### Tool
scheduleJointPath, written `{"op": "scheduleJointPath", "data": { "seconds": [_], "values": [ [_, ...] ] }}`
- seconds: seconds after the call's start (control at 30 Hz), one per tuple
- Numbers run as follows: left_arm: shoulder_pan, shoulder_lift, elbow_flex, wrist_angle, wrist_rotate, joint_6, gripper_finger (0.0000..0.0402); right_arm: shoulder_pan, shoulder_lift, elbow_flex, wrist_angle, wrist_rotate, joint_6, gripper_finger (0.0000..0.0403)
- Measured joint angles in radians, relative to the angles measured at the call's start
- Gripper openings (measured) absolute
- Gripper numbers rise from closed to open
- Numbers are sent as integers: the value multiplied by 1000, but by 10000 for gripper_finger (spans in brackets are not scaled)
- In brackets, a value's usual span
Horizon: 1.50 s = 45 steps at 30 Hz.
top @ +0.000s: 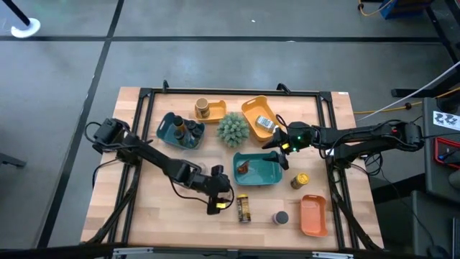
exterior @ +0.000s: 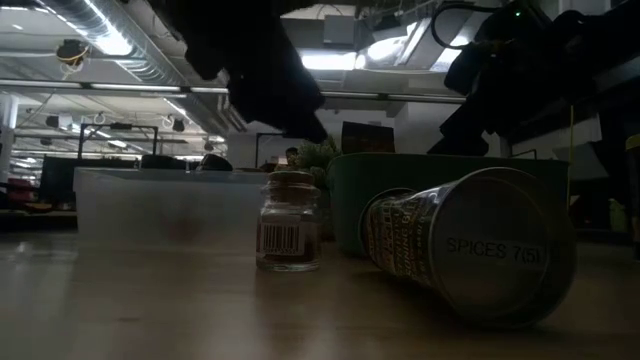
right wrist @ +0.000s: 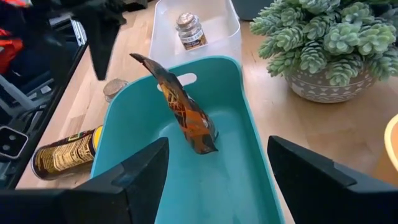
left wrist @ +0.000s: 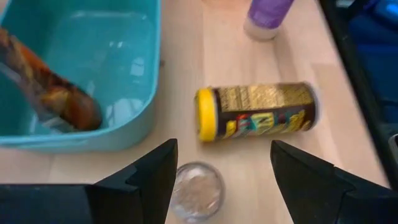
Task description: Sort spices by type
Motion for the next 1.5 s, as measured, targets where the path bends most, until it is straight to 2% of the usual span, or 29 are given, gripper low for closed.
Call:
{"op": "scheduleJointPath", "data": {
  "seconds": [0.37,0.57,0.83,1.5],
  "values": [
    [3,1,-1,-101,-28,-7,239,0,0,0,-1,0,22,273],
    [3,11,-1,-95,-35,-8,239,0,0,0,-1,1,22,273],
    [-12,93,-1,-55,-35,-12,239,0,0,-1,0,3,21,273],
    [-11,149,-1,1,-57,-28,239,0,0,-1,-1,28,21,273]
  ]
}}
